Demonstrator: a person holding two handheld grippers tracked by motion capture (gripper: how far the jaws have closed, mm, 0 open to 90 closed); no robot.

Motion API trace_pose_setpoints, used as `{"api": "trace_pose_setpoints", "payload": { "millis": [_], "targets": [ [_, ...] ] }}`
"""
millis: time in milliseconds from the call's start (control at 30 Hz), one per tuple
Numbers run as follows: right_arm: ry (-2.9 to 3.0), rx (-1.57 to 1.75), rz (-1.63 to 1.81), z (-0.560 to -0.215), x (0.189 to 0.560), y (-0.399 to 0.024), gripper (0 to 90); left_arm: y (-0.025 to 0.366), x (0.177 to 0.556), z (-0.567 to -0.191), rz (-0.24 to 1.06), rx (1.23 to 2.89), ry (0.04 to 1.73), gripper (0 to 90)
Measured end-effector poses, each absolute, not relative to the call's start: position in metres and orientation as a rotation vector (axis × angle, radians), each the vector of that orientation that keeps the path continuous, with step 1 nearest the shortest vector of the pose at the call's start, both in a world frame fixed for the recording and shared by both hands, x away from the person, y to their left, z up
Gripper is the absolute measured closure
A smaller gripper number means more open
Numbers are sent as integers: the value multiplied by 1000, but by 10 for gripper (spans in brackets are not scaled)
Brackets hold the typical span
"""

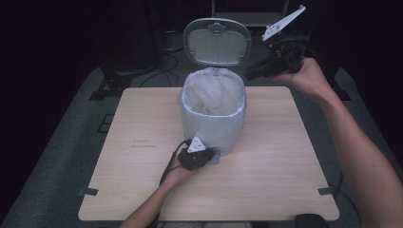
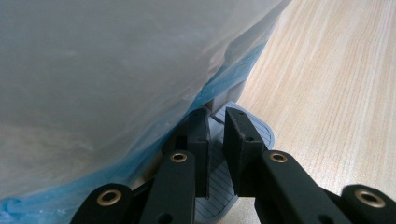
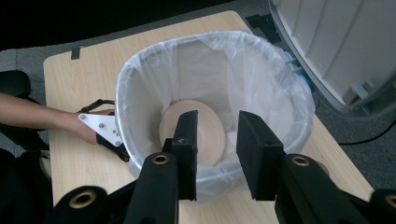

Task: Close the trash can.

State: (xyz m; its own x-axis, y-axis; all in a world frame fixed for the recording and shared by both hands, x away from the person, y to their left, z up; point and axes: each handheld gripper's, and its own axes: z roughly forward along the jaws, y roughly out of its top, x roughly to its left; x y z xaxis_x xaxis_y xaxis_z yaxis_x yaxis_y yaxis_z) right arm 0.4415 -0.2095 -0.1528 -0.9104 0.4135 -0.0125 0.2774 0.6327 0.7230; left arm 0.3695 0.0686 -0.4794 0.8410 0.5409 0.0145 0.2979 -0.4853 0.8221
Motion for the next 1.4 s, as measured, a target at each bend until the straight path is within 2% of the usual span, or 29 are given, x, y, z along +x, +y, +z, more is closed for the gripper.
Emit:
{"api": "trace_pose_setpoints", "payload": {
  "millis": [867,1033,1100,1167,1233,1400],
  "targets": [
    [2665,683,1170,-184,427,-251,643,70,369,-479,331,2113,618,790],
    [2656,726,1191,-201,423,-263,628,70,369,-477,320,2124,619,777],
    [2658,742,1198,-207,422,-266,619,71,366,-474,314,2126,624,740],
    [2658,747,1201,-214,420,-268,614,76,363,-469,233,2063,627,758],
    [2659,749,1210,-220,417,-271,611,81,355,-462,214,2037,599,750],
    [2651,776,1227,-235,413,-280,602,96,342,-452,241,2037,568,722]
  ]
}}
